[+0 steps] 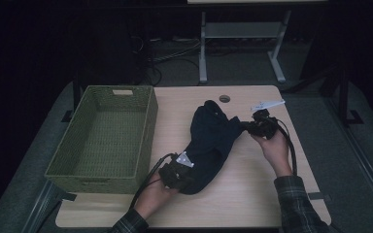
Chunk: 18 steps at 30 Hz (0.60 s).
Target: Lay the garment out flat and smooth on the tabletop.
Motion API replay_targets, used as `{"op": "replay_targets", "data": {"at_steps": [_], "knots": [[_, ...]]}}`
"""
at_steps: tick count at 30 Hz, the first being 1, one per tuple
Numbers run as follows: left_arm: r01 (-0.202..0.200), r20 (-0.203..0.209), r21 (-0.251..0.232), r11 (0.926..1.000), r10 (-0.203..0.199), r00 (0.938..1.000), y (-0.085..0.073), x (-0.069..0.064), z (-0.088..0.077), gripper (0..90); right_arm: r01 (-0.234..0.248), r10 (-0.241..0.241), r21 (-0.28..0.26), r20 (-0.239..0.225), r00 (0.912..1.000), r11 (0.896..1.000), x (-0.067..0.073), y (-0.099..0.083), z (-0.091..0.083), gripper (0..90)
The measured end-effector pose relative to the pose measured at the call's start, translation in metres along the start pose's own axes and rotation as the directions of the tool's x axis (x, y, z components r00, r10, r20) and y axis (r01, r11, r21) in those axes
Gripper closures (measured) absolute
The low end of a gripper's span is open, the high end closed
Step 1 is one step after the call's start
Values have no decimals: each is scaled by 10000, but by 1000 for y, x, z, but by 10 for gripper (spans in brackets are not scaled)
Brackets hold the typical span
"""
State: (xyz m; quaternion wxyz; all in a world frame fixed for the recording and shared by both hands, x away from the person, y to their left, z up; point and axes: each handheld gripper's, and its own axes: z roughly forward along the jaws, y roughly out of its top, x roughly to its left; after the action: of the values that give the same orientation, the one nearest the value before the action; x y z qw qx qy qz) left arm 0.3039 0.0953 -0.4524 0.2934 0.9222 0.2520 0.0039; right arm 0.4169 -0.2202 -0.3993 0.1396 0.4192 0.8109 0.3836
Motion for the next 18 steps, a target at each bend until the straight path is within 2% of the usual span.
{"op": "replay_targets", "data": {"at_steps": [1, 3, 8, 10, 11, 13, 14, 17, 18], "knots": [[-5, 18, -5, 10000, 5, 10000, 0, 0, 0, 898, 90, -89, -67, 161, 9998, 9999, -2, 3, -2, 872], [40, 96, -42, 10000, -40, 9999, 1, -1, 1, 898, 109, -112, 125, 281, 9995, 9999, -5, 7, -1, 872], [-1, 313, -21, 10000, 2, 9995, 5, -5, 4, 873, 15, -39, 514, 464, 9989, 9987, -9, 6, 16, 868], [-28, 452, 10, 10000, 27, 9990, 6, -7, 5, 821, 72, -90, 505, 364, 9993, 9987, -7, 4, 20, 824], [-72, 477, 19, 10000, 71, 9988, 7, -7, 5, 799, 99, -114, 444, 333, 9994, 9990, -5, 3, 20, 772], [4, 593, -43, 10000, -1, 9982, 8, -9, 4, 751, 153, -161, 247, 305, 9994, 9996, -2, 3, 16, 682], [94, 644, -198, 9998, -81, 9979, 9, -10, 2, 713, 179, -177, -40, 376, 9991, 9998, 2, 3, 10, 655], [192, 600, -728, 9972, -148, 9981, 13, -11, -11, 658, 199, -189, -274, 337, 9993, 9994, 9, -1, -3, 628], [152, 526, -848, 9963, -107, 9986, 13, -10, -15, 642, 143, -138, -290, 182, 9997, 9995, 12, -3, -8, 627]]}}
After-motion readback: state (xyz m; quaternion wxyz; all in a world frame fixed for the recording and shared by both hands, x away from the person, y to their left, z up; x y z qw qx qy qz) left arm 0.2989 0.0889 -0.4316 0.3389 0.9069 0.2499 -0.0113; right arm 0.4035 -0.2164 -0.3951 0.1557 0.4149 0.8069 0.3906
